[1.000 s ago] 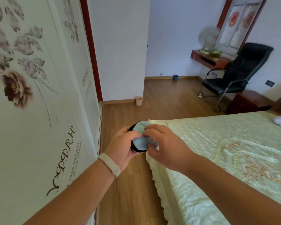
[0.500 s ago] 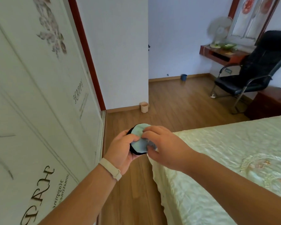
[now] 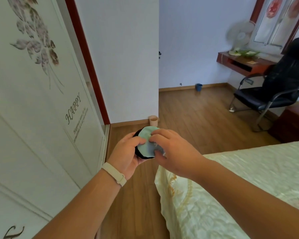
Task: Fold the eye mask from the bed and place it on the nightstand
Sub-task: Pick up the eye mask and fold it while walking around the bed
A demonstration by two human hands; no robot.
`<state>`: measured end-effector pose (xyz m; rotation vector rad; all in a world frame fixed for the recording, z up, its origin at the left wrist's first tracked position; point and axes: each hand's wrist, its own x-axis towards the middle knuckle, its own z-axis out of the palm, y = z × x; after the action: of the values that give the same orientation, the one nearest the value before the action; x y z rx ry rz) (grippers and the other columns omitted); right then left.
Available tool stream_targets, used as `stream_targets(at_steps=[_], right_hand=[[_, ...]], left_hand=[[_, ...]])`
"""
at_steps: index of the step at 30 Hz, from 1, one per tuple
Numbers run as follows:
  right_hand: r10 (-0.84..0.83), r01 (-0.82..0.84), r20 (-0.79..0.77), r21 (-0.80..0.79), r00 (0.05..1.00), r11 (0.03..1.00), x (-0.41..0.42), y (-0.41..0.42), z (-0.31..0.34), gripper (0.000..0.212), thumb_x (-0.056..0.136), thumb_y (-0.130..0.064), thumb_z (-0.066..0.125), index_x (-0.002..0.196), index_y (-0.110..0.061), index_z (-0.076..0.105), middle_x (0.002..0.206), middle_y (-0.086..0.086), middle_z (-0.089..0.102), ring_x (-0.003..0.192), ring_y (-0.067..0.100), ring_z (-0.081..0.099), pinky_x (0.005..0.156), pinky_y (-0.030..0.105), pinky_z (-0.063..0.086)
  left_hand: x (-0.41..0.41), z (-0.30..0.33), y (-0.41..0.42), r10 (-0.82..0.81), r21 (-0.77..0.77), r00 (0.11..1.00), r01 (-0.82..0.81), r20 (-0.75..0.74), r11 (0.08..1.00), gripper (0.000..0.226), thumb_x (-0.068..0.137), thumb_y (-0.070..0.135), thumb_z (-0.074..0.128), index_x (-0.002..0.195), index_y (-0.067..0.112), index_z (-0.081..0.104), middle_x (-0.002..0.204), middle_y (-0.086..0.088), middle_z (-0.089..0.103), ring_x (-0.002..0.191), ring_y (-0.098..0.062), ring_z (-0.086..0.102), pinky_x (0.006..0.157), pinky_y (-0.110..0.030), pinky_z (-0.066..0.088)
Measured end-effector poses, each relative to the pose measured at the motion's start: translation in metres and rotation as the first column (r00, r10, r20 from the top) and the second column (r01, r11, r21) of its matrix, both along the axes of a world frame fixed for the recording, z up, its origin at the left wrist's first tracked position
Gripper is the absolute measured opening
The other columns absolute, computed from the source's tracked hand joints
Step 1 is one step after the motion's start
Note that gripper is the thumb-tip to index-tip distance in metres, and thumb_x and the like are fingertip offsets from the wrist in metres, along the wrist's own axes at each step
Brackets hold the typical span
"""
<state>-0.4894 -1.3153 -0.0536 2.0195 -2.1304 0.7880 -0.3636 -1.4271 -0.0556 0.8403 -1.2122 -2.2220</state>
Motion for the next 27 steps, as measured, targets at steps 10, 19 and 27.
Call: stream_targets(at_steps=[10,19,27], right_hand=[[-0.067,0.07,-0.043,0.071,0.997,0.995,-0.055,-0.151,-0.014,0.037,0.087,-0.017,0.06,0.123,-0.022,0.054,0.128,-0.006,0.053,0.115,0.016,0.046,0.096,0.026,0.041],[-0.069,0.07,-0.054,0.034,0.996,0.997,-0.087,-0.302,0.0,0.037,0.083,-0.009,0.061,0.119,-0.013,0.059,0.124,0.003,0.057,0.11,0.024,0.05,0.094,0.028,0.039],[-0.054,0.054,-0.005,0.072,0.999,0.996,-0.148,-0.386,-0.016,0.038,0.085,-0.012,0.059,0.123,-0.014,0.055,0.129,0.003,0.054,0.117,0.024,0.047,0.096,0.036,0.042]], left_hand=[[-0.064,-0.022,-0.155,-0.051,0.086,0.998,0.054,-0.042,0.995,0.027,0.09,0.005,0.054,0.114,0.01,0.066,0.116,-0.022,0.066,0.105,-0.037,0.066,0.071,-0.042,0.059],[-0.102,-0.019,-0.313,-0.084,0.076,0.991,0.092,-0.1,0.993,0.037,0.089,0.004,0.054,0.125,0.009,0.064,0.126,-0.022,0.065,0.11,-0.036,0.064,0.077,-0.044,0.057],[-0.165,-0.04,-0.403,-0.104,0.123,0.99,0.115,-0.096,0.986,0.038,0.089,0.005,0.054,0.125,0.009,0.064,0.125,-0.022,0.066,0.111,-0.036,0.065,0.072,-0.042,0.059]])
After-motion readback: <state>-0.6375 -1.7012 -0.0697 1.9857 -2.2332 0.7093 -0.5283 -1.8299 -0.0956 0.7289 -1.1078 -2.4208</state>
